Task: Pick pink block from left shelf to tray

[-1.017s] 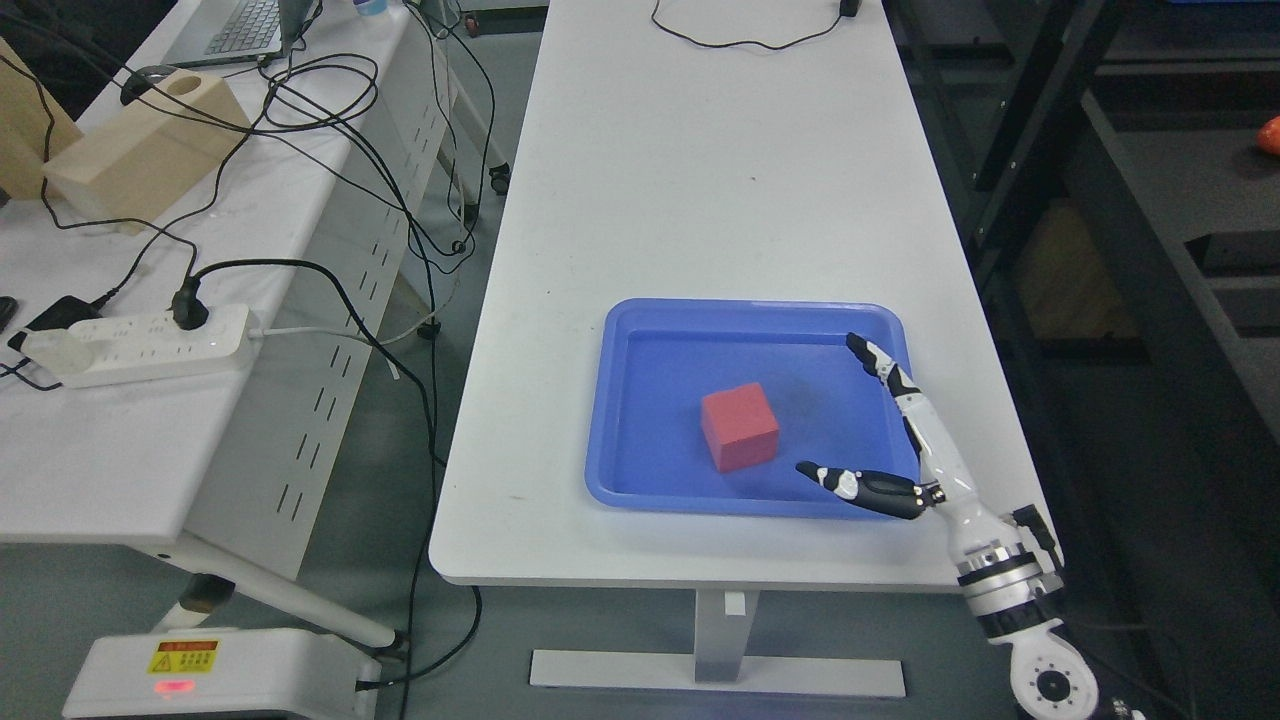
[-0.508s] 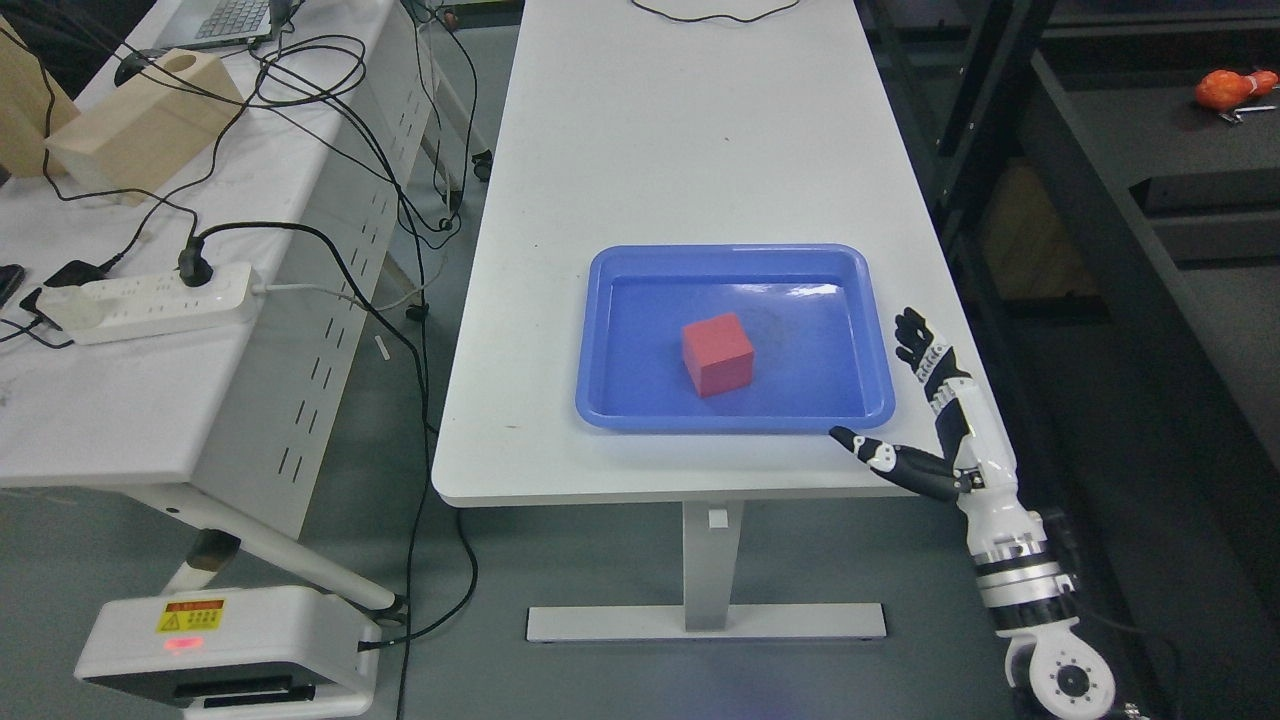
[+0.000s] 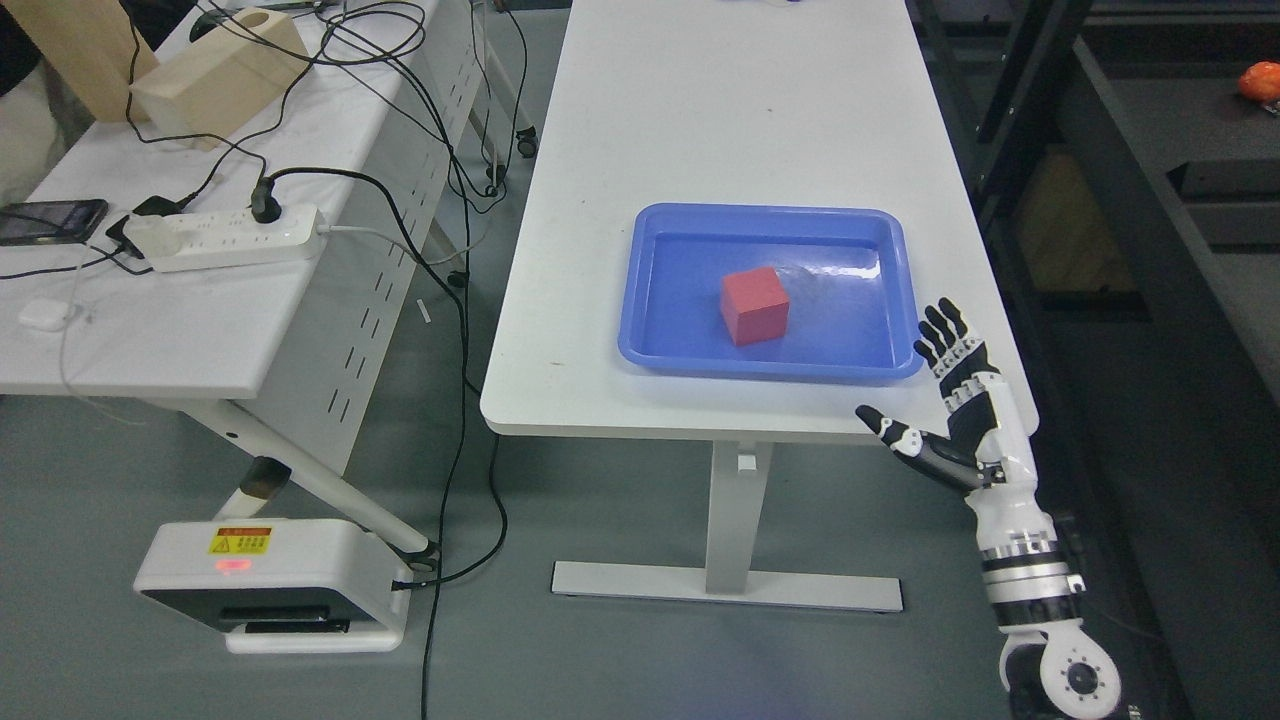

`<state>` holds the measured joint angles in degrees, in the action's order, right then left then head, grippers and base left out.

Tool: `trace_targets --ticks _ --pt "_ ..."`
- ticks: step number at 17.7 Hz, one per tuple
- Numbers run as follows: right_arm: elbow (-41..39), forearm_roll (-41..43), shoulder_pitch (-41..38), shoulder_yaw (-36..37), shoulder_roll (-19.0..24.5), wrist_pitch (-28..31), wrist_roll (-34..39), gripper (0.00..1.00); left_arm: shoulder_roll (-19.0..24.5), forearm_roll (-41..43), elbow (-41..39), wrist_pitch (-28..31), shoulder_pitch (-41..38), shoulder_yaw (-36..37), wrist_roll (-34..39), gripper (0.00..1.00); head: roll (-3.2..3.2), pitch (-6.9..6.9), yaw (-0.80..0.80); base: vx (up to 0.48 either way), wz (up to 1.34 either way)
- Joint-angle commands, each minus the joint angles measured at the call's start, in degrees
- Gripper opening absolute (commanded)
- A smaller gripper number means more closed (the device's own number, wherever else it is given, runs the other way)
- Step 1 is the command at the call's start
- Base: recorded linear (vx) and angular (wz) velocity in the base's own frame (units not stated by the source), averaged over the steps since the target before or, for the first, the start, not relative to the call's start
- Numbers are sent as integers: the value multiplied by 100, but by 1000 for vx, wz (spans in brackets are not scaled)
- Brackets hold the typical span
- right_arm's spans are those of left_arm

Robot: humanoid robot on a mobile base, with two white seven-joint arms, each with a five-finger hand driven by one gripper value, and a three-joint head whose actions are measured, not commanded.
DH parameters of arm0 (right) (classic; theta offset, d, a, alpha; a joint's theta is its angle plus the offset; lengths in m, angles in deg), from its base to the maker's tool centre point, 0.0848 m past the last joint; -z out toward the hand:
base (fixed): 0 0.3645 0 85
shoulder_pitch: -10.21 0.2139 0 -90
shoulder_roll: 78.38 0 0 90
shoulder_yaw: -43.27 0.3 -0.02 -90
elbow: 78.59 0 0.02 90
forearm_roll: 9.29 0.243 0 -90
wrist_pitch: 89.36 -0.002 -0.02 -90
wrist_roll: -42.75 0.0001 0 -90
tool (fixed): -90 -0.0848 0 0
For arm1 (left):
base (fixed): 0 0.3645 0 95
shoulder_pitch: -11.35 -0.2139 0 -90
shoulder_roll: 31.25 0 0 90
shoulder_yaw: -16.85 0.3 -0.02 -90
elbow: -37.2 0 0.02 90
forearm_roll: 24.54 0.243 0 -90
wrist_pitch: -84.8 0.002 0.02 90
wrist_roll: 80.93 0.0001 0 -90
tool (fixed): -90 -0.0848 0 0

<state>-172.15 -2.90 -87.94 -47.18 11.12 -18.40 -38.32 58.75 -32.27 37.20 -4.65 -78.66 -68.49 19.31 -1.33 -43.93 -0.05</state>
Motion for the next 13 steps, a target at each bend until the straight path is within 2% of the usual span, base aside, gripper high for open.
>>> trace_targets --ticks 1,6,13 --pt "13 169 -73 62 -49 146 21 100 100 0 -100 -2 168 0 5 100 0 0 0 -156 214" --pt "13 -217 -258 27 -49 717 451 100 100 0 -100 -2 168 0 5 100 0 0 0 -127 56" --pt "13 -358 -179 45 -49 937 487 100 100 0 -100 -2 168 0 5 100 0 0 0 -65 -17"
